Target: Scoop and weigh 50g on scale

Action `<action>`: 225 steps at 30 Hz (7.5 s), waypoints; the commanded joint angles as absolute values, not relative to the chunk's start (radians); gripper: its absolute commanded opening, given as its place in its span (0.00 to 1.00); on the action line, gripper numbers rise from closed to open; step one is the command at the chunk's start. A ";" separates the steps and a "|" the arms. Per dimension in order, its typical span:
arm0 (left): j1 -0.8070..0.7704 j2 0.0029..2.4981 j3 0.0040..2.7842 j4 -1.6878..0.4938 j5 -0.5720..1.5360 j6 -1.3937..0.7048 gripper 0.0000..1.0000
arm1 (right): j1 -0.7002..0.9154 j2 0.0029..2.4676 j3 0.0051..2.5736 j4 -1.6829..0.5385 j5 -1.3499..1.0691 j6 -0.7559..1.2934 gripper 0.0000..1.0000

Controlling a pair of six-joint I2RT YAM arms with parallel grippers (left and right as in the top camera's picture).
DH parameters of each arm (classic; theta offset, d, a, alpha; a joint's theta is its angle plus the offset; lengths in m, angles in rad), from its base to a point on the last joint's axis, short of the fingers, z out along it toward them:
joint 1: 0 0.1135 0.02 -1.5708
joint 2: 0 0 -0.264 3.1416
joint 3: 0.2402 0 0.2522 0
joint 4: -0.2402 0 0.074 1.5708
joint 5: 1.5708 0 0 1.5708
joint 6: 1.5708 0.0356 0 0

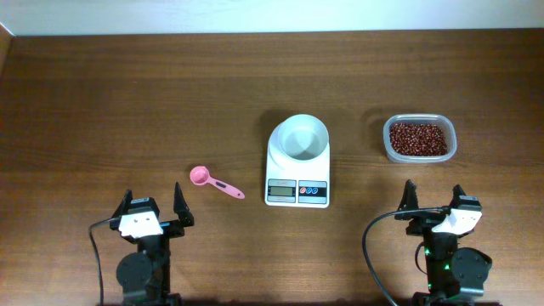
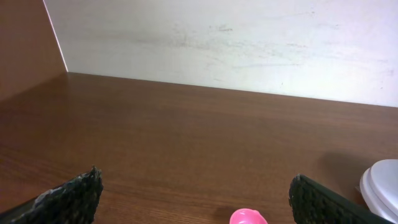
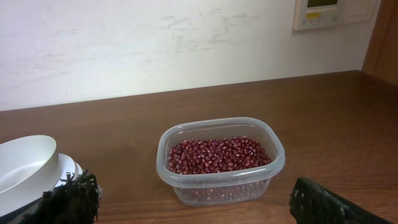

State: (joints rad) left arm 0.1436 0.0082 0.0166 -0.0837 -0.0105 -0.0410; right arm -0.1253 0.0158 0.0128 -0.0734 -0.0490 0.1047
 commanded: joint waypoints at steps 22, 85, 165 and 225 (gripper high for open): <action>0.149 0.006 0.009 -0.083 -0.003 -0.022 0.99 | -0.125 0.013 0.006 -0.075 -0.044 0.104 0.99; 0.149 0.006 0.033 -0.056 0.141 -0.027 0.99 | -0.125 0.013 0.006 -0.075 -0.044 0.104 0.99; 0.084 1.517 1.042 -0.994 0.146 -1.002 0.58 | -0.125 0.013 0.006 -0.075 -0.044 0.104 0.99; -0.026 1.775 1.016 -0.737 0.032 -1.062 0.34 | -0.125 0.013 0.006 -0.075 -0.044 0.104 0.99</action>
